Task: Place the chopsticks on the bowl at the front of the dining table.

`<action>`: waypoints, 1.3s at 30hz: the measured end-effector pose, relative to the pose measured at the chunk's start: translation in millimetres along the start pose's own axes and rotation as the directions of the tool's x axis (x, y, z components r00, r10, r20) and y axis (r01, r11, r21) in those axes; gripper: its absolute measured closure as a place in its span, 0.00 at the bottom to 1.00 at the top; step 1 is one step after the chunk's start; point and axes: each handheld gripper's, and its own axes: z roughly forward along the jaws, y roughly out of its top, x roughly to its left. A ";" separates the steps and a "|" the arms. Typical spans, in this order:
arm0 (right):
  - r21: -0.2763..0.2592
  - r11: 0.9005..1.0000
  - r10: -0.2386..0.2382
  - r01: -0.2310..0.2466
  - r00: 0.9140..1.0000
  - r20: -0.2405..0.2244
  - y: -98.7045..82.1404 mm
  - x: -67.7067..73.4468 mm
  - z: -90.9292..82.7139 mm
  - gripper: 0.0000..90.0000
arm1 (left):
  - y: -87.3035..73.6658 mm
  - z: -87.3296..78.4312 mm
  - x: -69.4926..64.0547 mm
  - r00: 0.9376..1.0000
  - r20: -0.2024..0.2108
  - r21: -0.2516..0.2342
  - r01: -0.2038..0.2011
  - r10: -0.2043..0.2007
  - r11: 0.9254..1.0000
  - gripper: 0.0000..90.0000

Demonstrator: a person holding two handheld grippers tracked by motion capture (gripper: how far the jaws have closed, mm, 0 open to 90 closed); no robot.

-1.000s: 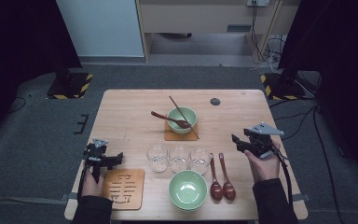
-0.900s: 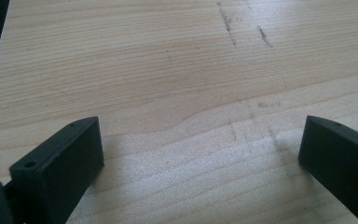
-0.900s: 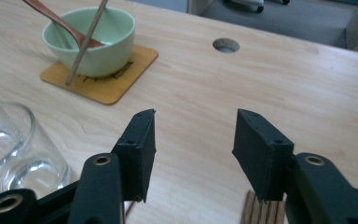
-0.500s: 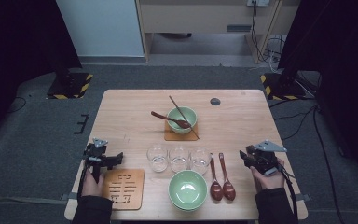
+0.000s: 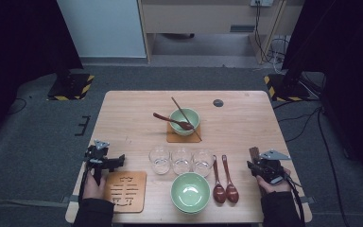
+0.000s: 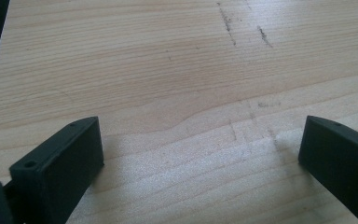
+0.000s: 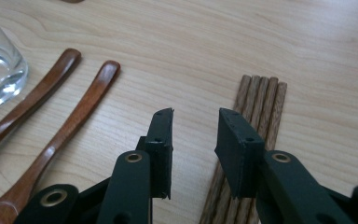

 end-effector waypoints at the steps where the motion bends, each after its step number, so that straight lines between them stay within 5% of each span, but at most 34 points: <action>1: 0.000 1.000 0.000 0.000 1.000 0.000 0.0 0.0 0.0 0.74 | 0.0 0.0 0.0 1.000 0.000 0.000 0.000 0.000 1.000 0.00; 19: 0.061 0.997 0.054 -0.055 0.998 0.011 -18.9 -8.9 -4.8 0.73 | 0.0 0.0 -0.2 1.000 -0.001 0.000 0.001 -0.001 1.000 0.00; 39: 0.078 0.996 0.035 -0.035 0.999 0.001 -20.1 -6.3 -0.1 0.71 | 0.0 0.0 -0.2 1.000 -0.001 0.000 0.001 -0.001 1.000 0.00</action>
